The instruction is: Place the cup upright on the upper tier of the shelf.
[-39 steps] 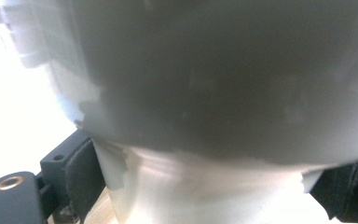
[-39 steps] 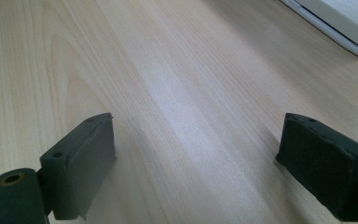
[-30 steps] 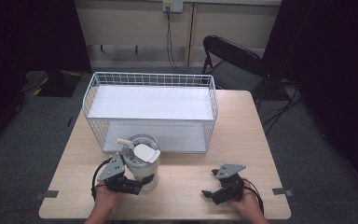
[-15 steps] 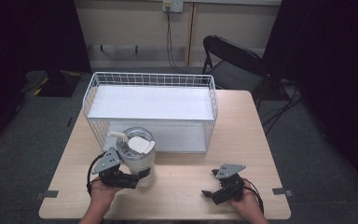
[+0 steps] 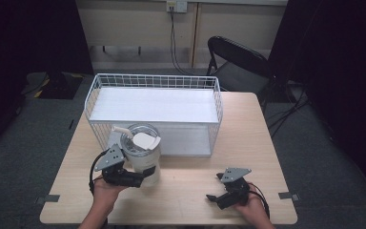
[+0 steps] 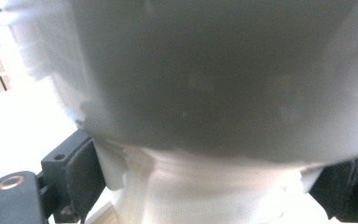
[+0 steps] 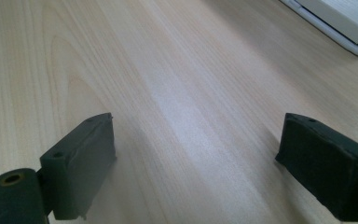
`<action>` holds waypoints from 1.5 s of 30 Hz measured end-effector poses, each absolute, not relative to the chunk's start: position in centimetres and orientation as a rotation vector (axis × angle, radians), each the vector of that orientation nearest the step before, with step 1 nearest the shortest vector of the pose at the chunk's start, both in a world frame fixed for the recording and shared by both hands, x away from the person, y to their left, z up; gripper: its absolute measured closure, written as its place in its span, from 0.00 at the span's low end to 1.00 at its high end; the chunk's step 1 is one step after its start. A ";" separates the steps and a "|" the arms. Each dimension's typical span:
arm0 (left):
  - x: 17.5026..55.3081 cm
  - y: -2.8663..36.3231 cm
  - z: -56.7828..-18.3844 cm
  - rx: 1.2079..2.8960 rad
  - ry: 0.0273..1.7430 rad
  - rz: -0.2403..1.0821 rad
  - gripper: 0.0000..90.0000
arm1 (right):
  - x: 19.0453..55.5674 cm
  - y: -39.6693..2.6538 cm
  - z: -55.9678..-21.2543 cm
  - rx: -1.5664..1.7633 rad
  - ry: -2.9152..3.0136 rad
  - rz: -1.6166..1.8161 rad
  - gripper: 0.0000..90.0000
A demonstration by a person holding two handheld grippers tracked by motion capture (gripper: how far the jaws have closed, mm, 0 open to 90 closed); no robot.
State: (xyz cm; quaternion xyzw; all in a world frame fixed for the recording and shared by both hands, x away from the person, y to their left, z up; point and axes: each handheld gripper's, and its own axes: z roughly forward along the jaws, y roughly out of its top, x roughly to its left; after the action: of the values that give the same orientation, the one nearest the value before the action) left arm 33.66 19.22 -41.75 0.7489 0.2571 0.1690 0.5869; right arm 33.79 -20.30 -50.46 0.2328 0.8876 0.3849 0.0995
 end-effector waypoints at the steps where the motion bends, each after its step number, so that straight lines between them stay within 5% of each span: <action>1: 33.7 19.2 -41.6 1.750 0.600 0.393 0.12 | 33.8 -20.3 -50.5 0.689 2.624 1.138 0.11; 45: 35.9 18.5 -34.5 1.751 0.641 0.331 0.12 | 33.8 -20.3 -50.5 0.689 2.624 1.138 0.11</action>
State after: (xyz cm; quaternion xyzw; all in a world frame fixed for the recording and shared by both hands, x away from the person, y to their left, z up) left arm 35.91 18.51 -34.46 0.7505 0.2749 0.1419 0.5841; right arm 33.79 -20.29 -50.46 0.2332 0.8874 0.3850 0.0995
